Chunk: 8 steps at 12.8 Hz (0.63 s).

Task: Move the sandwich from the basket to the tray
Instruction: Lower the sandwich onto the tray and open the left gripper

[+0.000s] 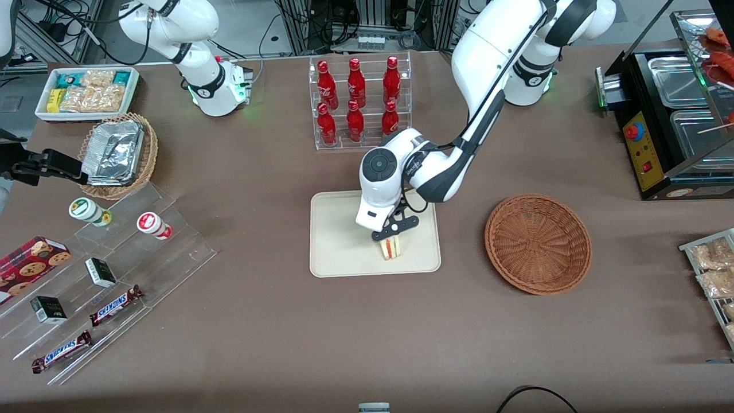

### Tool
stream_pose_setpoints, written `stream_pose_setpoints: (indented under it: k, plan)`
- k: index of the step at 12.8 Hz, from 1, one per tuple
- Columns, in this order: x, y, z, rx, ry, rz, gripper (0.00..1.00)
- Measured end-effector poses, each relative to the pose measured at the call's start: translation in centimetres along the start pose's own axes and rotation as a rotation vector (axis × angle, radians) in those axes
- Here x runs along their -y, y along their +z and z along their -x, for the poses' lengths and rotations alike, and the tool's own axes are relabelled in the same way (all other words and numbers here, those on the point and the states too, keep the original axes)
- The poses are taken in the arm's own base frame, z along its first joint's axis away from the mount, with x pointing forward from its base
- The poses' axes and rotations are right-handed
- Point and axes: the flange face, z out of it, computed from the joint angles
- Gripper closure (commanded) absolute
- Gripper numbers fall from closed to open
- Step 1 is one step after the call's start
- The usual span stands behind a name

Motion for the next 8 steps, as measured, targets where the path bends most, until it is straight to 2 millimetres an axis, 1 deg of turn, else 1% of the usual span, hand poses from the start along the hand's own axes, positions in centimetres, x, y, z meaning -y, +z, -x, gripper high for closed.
stream_pose_setpoints:
  k: [2,4,5,6,8]
  plan:
    - [-0.4,-0.7,-0.2,0.000,-0.007,0.018,0.00]
    - [-1.1,-2.5,-0.7,-0.005,-0.014,0.039,0.00]
    - [-1.3,-3.6,-1.3,-0.008,-0.020,0.040,0.00]
    - [-1.3,-5.0,-2.4,-0.009,-0.032,0.037,0.00]
    - [-0.2,-8.2,-5.7,-0.013,0.010,0.034,0.00]
